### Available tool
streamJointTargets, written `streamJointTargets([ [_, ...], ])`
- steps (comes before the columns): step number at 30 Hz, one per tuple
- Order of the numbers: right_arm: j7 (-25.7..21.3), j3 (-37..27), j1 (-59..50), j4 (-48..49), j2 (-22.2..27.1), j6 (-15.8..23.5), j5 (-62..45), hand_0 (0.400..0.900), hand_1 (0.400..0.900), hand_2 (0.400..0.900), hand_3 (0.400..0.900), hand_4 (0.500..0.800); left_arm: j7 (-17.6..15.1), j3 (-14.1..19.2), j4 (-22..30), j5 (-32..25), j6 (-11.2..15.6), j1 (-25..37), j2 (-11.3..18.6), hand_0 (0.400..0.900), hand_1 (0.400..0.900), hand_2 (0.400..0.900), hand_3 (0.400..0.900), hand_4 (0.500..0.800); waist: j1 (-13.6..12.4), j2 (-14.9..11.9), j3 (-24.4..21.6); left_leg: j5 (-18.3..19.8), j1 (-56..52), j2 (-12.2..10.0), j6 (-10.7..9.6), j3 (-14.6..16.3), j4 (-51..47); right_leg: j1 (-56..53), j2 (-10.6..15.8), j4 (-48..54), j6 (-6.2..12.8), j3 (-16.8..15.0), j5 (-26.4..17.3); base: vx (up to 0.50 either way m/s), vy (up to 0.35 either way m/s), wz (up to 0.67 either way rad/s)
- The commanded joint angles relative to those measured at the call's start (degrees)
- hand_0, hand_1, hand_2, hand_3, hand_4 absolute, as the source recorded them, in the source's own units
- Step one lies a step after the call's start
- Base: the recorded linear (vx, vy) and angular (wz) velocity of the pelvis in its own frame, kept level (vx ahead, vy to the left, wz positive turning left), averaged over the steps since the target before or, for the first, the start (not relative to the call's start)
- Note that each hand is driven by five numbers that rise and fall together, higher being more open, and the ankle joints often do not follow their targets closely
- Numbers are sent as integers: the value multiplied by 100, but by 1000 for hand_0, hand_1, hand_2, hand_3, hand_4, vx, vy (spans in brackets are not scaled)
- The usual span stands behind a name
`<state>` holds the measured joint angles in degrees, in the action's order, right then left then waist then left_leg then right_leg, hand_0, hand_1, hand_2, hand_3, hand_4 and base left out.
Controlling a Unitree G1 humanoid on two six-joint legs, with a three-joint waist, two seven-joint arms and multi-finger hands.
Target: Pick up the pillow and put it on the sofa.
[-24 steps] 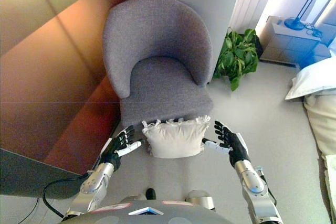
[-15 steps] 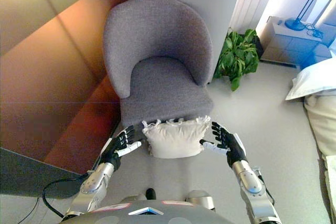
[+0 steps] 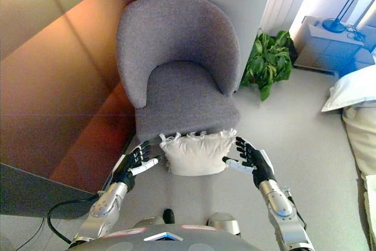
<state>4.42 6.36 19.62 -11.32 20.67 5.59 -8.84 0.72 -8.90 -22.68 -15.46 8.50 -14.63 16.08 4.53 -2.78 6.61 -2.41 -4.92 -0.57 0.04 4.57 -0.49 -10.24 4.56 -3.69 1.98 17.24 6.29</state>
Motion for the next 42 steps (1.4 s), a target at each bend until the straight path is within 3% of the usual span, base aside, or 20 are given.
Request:
streamJointTargets([
  [1, -59, -155, -523, 404, 206, 533, -285, 900, 900, 900, 900, 800, 18, 33, 250, -33, 333, 512, 322, 900, 900, 900, 900, 800, -10, -173, -20, 499, 327, -502, -425, 0, 891, 239, 61, 518, 317, -332, -641, -3, -121, 2],
  [6, -82, -148, -626, 434, 245, 572, -339, 900, 900, 900, 900, 800, 21, 21, 322, -130, 312, 552, 322, 900, 900, 900, 900, 800, -54, -207, 146, 745, 705, -625, -484, -154, 1793, 331, -75, 344, 167, -472, -515, -13, -137, -8],
  [8, -119, -125, -683, 433, 281, 600, -366, 900, 900, 900, 900, 800, 31, -38, 357, -171, 296, 577, 290, 900, 900, 900, 900, 800, -142, -193, 319, 522, 1170, -675, -462, -335, 2800, 252, -194, 335, 32, -534, -495, -26, -140, -14],
  [12, -253, -147, -841, 395, 342, 587, -339, 900, 900, 900, 900, 800, 22, -150, 357, -240, 282, 686, 230, 900, 900, 900, 900, 800, -263, -156, 586, 95, 1852, -378, -380, -604, 3903, 55, -247, 415, -67, -481, -422, 32, -68, -8],
  [16, -382, -107, -1020, 330, 327, 621, -330, 900, 900, 900, 900, 800, -102, -172, 316, -288, 326, 779, 220, 900, 900, 900, 900, 800, -380, -152, 566, 26, 2317, -321, -375, -420, 2698, -19, -235, 524, 35, -550, -337, 166, 39, -18],
  [17, -466, -52, -1111, 218, 323, 639, -301, 900, 900, 900, 900, 800, -173, -260, 285, -273, 345, 837, 203, 900, 900, 900, 900, 800, -434, -29, 577, -460, 2437, -522, -461, -420, 1674, -76, -345, 582, 96, -605, -270, 238, 88, -25],
  [18, -469, -51, -1118, 208, 325, 645, -301, 900, 900, 900, 900, 800, -176, -262, 278, -271, 349, 843, 199, 900, 900, 900, 900, 800, -445, -51, 588, -528, 2364, -508, -468, -395, 1552, -84, -322, 580, 92, -615, -272, 319, 130, -30],
  [19, -576, -8, -1221, 149, 350, 658, -253, 900, 900, 900, 900, 800, -249, -327, 249, -268, 370, 925, 180, 900, 900, 900, 900, 800, -471, 71, 611, -890, 2445, -686, -570, -274, 802, -186, -392, 644, 165, -650, -194, 149, 57, -19],
  [23, -678, 111, -1403, 76, 355, 660, -180, 900, 900, 900, 900, 800, -400, -292, 248, -294, 406, 1006, 175, 900, 900, 900, 900, 800, -626, 111, 589, -1174, 2560, -780, -719, -215, 550, -475, -380, 741, 236, -806, 17, 273, 124, -49],
  [26, -695, 187, -1486, 2, 213, 597, -151, 900, 900, 900, 900, 800, -528, -248, 271, -338, 441, 1055, 263, 900, 900, 900, 900, 800, -751, -56, 314, -1008, 2547, -692, -493, -37, 950, -828, -34, 344, 329, -944, 426, 496, 215, -51],
  [29, -679, 237, -1579, -32, 137, 598, -165, 900, 900, 900, 900, 800, -545, -248, 299, -326, 447, 1187, 383, 900, 900, 900, 900, 800, -813, -199, 237, -815, 2479, -582, -295, 97, 1035, -610, 106, -360, 444, -973, 423, 335, 164, -13],
  [30, -667, 283, -1628, -49, 111, 589, -142, 900, 900, 900, 900, 800, -565, -262, 316, -295, 438, 1256, 429, 900, 900, 900, 900, 800, -820, -265, 215, -701, 2418, -485, -183, 128, 1033, -425, 167, -790, 520, -980, 259, 287, 219, 9],
  [31, -683, 370, -1764, -37, 63, 583, -159, 900, 900, 900, 900, 800, -662, -258, 339, -316, 440, 1376, 507, 900, 900, 900, 900, 800, -777, -341, 260, -435, 2236, -286, 36, 170, 1011, 125, 276, -1856, 709, -1005, -376, 339, 293, 7],
  [32, -689, 413, -1876, -19, 55, 586, -171, 900, 900, 900, 900, 800, -708, -259, 350, -314, 454, 1446, 554, 900, 900, 900, 900, 800, -746, -320, 344, -368, 2149, -239, 126, 207, 989, 460, 304, -2447, 799, -970, -763, 254, 287, 0],
  [35, -736, 587, -2137, -59, -23, 554, -141, 900, 900, 900, 900, 800, -836, -282, 362, -324, 473, 1629, 609, 900, 900, 900, 900, 800, -675, -171, 607, -156, 1843, -259, 298, 317, 886, 1120, 463, -3331, 890, -517, -1156, 160, 198, -8],
  [38, -825, 645, -2303, -25, -37, 539, -98, 900, 900, 900, 900, 800, -915, -300, 329, -388, 488, 1775, 629, 900, 900, 900, 900, 800, -630, -124, 740, -90, 1598, -276, 287, 310, 759, 1462, 679, -3240, 825, -159, -930, 200, 31, 0],
  [39, -964, 595, -2416, 4, 23, 529, 88, 900, 900, 900, 900, 800, -936, -303, 348, -438, 502, 1844, 630, 900, 900, 900, 900, 800, -625, -64, 798, -12, 1462, -350, 192, 285, 688, 1611, 1006, -2690, 768, 134, -752, 241, -111, 9],
  [40, -1082, 573, -2497, -19, 94, 511, 310, 900, 900, 900, 900, 800, -960, -306, 336, -452, 517, 1874, 636, 900, 900, 900, 900, 800, -631, -48, 839, 126, 1373, -401, 86, 224, 663, 1680, 1279, -2348, 797, 186, -629, 204, -105, 8],
  [41, -1111, 571, -2522, -30, 88, 509, 348, 900, 900, 900, 900, 800, -962, -309, 327, -453, 523, 1901, 628, 900, 900, 900, 900, 800, -628, -21, 868, 69, 1403, -426, 95, 245, 675, 1656, 1260, -2281, 731, 273, -680, 108, -156, 12],
  [42, -1264, 536, -2625, -34, 193, 460, 663, 900, 900, 900, 900, 800, -1006, -311, 319, -458, 546, 1942, 613, 900, 900, 900, 900, 800, -633, -22, 908, 142, 1402, -473, -12, 174, 694, 1648, 1489, -1723, 736, 295, -746, 58, -191, 15],
])
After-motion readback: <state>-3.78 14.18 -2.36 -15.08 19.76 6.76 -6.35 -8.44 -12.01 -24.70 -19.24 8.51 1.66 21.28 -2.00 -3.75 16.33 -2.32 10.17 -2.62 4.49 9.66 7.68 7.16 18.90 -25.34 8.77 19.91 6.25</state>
